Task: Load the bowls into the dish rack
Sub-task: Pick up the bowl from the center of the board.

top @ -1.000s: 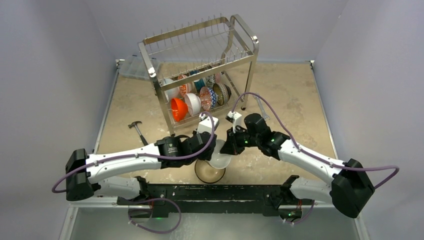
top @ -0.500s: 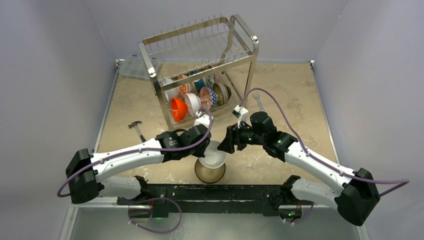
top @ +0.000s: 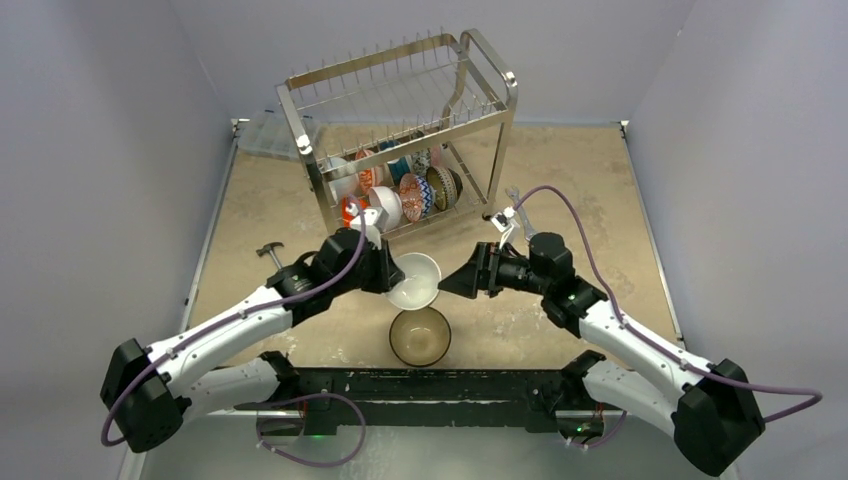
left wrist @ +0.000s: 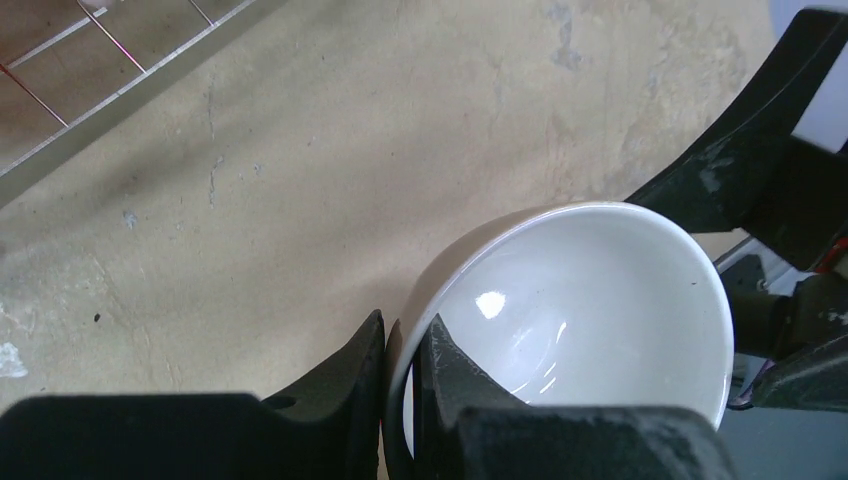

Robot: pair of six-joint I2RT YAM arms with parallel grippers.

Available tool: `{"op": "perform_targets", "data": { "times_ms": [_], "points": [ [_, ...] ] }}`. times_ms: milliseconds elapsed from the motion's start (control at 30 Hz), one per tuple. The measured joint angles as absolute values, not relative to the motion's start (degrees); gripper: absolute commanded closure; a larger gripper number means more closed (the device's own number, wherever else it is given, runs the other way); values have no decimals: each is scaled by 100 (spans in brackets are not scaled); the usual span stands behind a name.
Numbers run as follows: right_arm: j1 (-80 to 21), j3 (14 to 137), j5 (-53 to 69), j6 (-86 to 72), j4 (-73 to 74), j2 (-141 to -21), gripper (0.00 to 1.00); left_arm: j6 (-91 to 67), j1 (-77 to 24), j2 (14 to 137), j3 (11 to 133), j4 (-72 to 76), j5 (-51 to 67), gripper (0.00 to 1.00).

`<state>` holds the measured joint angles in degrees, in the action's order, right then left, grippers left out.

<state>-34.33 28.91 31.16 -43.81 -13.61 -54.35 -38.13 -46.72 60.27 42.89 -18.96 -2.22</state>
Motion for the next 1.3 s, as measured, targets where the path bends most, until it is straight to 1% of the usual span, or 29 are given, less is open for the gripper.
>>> {"op": "perform_targets", "data": {
  "times_ms": [133,267,467,667,867,1000,1100,1167,1300],
  "points": [
    [-3347,2724,3435,-4797,-1909,-5483,1,-3892,-4348,5557,3870,-1286,-10,100],
    [-3347,2718,3828,-5122,-2668,-5669,1,-3957,-4281,5052,3533,-550,115,100],
    [-3581,2576,4202,-5572,-3946,-5931,1,-3938,-4274,4915,3479,-25,259,100],
    [-3848,2582,4224,-5669,-4372,-6134,1,-3883,-4274,5037,3479,78,567,100],
    [-3846,2692,4219,-5699,-4362,-6355,1,-3730,-4239,5299,3514,67,690,100],
    [-3848,2716,4195,-5787,-4388,-6488,6,-3636,-4239,5374,3535,64,720,100],
    [-3850,2716,4141,-5924,-4466,-6525,15,-3618,-4239,5376,3540,75,727,100],
    [-3846,2703,4082,-6053,-4556,-6552,19,-3614,-4239,5376,3553,99,727,100],
    [-3817,2687,3981,-6313,-4814,-6694,17,-3568,-4228,5378,3559,209,709,100]
  ]
}}
